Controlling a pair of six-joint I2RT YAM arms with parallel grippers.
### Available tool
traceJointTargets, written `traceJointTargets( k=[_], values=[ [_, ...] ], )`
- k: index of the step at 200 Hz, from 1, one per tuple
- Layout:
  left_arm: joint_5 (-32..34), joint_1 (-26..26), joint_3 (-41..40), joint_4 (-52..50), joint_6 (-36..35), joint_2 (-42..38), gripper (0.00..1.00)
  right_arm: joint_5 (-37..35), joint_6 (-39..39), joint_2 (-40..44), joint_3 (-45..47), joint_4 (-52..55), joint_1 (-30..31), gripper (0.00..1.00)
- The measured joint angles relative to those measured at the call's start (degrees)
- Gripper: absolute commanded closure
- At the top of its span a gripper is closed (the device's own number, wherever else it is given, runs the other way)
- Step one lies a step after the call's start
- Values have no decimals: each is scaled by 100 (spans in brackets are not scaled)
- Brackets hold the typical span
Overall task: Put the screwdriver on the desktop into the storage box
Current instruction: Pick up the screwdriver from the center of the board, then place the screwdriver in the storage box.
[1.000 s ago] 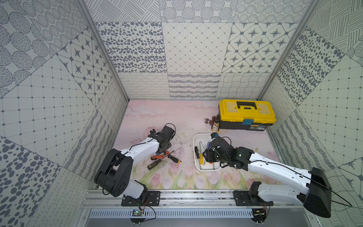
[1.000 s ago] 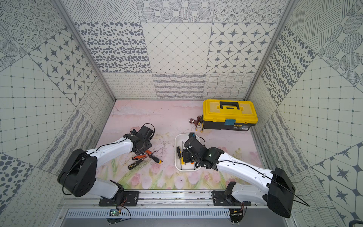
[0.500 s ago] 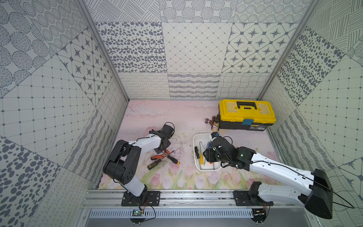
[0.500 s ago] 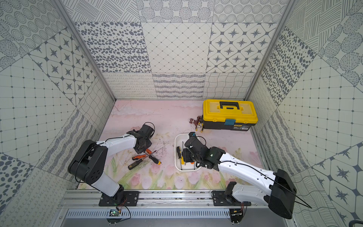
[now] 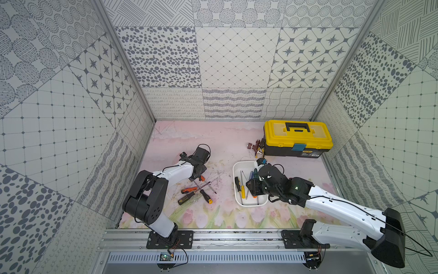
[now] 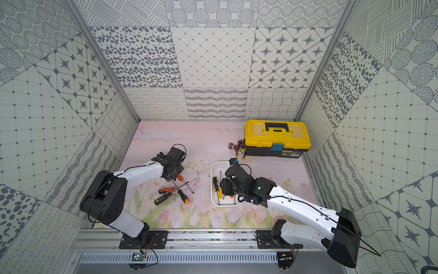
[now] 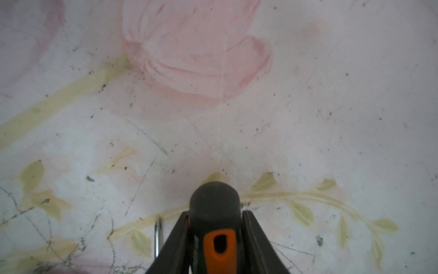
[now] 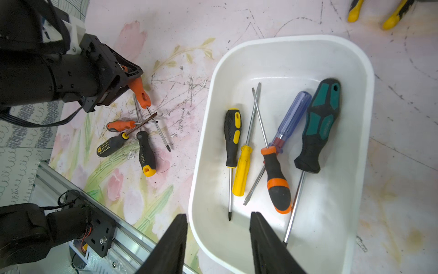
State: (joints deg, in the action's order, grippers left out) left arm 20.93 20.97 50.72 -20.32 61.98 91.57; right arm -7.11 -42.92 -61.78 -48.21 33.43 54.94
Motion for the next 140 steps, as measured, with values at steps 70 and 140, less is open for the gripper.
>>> traceJointTargets(
  k=[70,140],
  values=[
    [-415,0,-457,1082,109,-800,100,199,11,426,120,-219,11,50],
    [-1499,236,-848,1766,66,-2396,100,1126,94,448,354,-1029,11,30]
  ],
)
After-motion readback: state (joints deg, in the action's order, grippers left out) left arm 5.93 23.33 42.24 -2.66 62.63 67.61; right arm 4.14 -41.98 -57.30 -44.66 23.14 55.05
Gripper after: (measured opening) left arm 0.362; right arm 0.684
